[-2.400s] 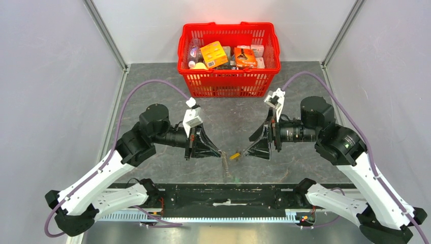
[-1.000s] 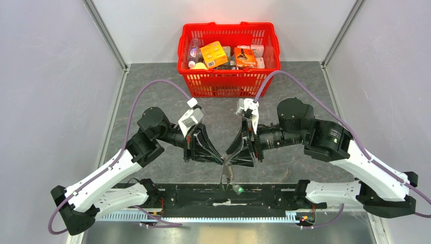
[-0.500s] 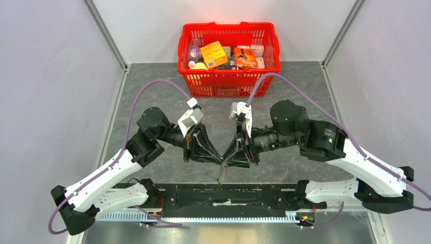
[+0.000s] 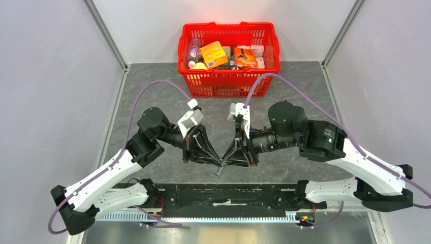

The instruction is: Put the keys on the keyring

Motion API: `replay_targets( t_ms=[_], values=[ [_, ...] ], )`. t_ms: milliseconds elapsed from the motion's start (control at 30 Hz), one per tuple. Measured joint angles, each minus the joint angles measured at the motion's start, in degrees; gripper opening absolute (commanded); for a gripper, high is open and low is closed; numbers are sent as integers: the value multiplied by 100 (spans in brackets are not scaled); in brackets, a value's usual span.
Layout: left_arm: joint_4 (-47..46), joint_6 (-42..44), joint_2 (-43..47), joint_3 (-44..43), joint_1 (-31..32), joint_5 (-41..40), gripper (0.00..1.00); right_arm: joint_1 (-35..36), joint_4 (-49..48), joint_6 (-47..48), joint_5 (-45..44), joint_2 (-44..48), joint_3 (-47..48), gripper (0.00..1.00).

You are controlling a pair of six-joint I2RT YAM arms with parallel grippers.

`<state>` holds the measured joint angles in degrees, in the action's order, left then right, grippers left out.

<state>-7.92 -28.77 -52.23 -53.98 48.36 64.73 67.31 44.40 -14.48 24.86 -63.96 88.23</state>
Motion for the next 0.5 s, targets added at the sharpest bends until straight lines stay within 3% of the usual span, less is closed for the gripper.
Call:
replay_targets(
  t_ms=[167,367,500],
  values=[
    [2,0,0,0,0,42,2,42,7,11,-68,2,0,20],
    [4,-11,7,15,0,55,3,74,26,17,-129,26,0,0],
    [2,-13,11,28,0,61,20,111,37,-72,-210,37,0,0]
  ],
)
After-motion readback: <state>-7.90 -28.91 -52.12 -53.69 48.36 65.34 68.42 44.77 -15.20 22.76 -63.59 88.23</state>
